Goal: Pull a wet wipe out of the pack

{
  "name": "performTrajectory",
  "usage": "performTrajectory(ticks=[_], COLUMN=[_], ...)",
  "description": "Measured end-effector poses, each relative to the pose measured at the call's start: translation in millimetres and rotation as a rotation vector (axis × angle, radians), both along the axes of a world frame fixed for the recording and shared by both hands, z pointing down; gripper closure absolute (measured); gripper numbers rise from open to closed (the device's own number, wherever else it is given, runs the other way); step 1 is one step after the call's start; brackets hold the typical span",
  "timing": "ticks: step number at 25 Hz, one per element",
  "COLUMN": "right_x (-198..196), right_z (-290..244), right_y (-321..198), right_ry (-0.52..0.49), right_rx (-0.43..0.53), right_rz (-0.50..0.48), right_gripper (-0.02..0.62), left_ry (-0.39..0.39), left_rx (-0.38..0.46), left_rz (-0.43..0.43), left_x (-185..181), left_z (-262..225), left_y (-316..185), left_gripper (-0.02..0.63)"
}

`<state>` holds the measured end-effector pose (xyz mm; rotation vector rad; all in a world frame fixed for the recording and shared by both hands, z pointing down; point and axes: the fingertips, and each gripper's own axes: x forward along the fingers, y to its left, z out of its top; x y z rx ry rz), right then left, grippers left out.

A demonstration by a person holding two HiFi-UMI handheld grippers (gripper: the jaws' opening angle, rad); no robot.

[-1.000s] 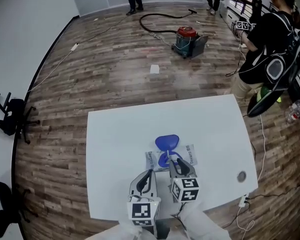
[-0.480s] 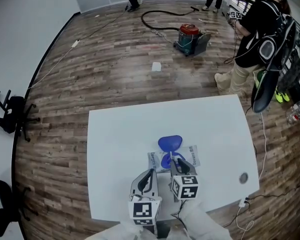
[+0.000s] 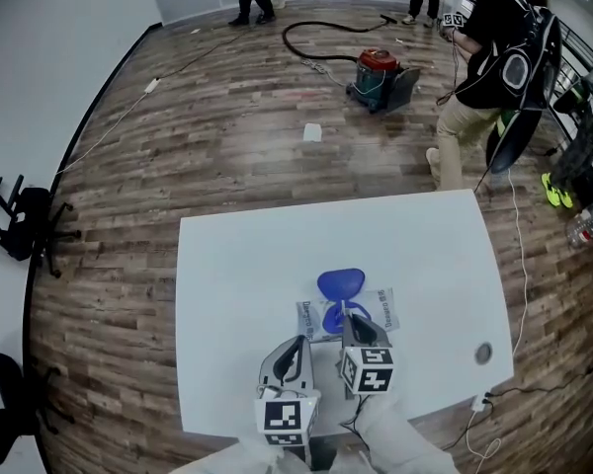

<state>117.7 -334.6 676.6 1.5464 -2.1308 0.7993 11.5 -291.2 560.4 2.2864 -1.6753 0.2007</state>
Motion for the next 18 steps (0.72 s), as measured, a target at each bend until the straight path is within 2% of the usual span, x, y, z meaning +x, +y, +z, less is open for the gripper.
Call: performTrajectory(ticks=[18], right_x=[0.6], right_z=[-19.5], right_y=[8.0], right_ry=[-0.017], right_rx=[0.035], right_rz=[0.011], right_gripper=[0.578], left_ry=[0.010], left_rx=[0.027], left_rz=[-0.019], left_x=[-7.4], left_z=[-14.4], left_y=[11.3], left_gripper=[0.606])
